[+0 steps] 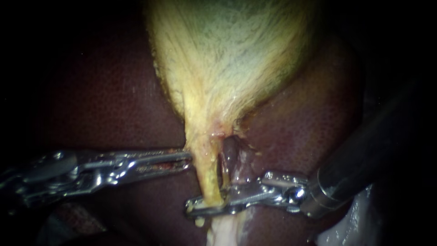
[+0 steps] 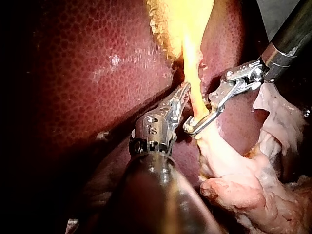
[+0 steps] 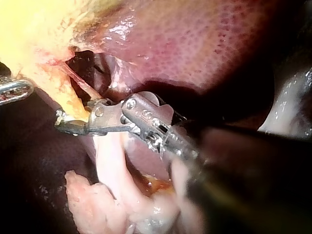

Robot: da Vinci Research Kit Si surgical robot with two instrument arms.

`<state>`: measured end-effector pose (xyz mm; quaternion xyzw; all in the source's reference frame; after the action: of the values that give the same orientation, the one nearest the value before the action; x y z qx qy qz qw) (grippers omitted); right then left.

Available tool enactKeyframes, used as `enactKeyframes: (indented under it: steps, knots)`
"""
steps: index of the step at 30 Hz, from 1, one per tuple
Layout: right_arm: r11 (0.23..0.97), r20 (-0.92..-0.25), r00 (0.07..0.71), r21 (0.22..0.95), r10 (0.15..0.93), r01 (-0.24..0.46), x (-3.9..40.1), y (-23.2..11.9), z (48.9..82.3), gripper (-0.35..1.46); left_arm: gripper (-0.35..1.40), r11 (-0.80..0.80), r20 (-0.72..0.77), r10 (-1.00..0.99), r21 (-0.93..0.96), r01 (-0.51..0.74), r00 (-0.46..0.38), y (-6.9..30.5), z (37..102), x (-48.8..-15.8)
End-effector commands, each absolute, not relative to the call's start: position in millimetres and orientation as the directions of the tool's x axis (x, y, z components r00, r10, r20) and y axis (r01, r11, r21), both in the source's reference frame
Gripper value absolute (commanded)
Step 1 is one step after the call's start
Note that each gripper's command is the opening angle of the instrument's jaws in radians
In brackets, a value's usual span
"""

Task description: Going back second clip left tube

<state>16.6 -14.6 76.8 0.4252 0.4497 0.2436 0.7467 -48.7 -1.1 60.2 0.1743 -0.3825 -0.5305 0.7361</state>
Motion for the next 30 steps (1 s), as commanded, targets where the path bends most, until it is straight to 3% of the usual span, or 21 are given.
enactKeyframes:
  steps: [1,8,15,20,25,30]
  knots:
    - [0.52,-0.465,0.476,0.854,0.746,0.019,16.7,-14.6,76.7,-0.35,-0.2,0.377,0.379,-0.914,0.663,0.647,0.145,-1.1,60.2,-48.7]
    - [0.535,-0.48,0.473,0.844,0.739,0.021,17.0,-14.5,76.8,-0.35,-0.2,0.377,0.378,-0.914,0.663,0.647,0.145,-1.1,60.1,-48.7]
    - [0.637,-0.588,0.463,0.768,0.664,0.062,17.3,-14.6,77.3,0.16,-0.2,0.377,0.379,-0.914,0.663,0.647,0.145,-1.1,60.1,-48.7]
    - [0.745,-0.721,0.43,0.65,0.544,0.148,18.0,-14.5,77.3,0.45,-0.2,0.377,0.378,-0.914,0.662,0.647,0.145,-1.2,60.1,-48.7]
    - [0.79,-0.79,0.367,0.581,0.491,0.194,18.6,-14.7,76.9,0.58,-0.2,0.377,0.378,-0.914,0.662,0.648,0.145,-1.2,60.1,-48.6]
    - [0.792,-0.795,0.358,0.577,0.489,0.199,18.7,-15.4,76.2,0.59,-0.2,0.377,0.379,-0.914,0.663,0.647,0.145,-1.2,60.0,-48.6]
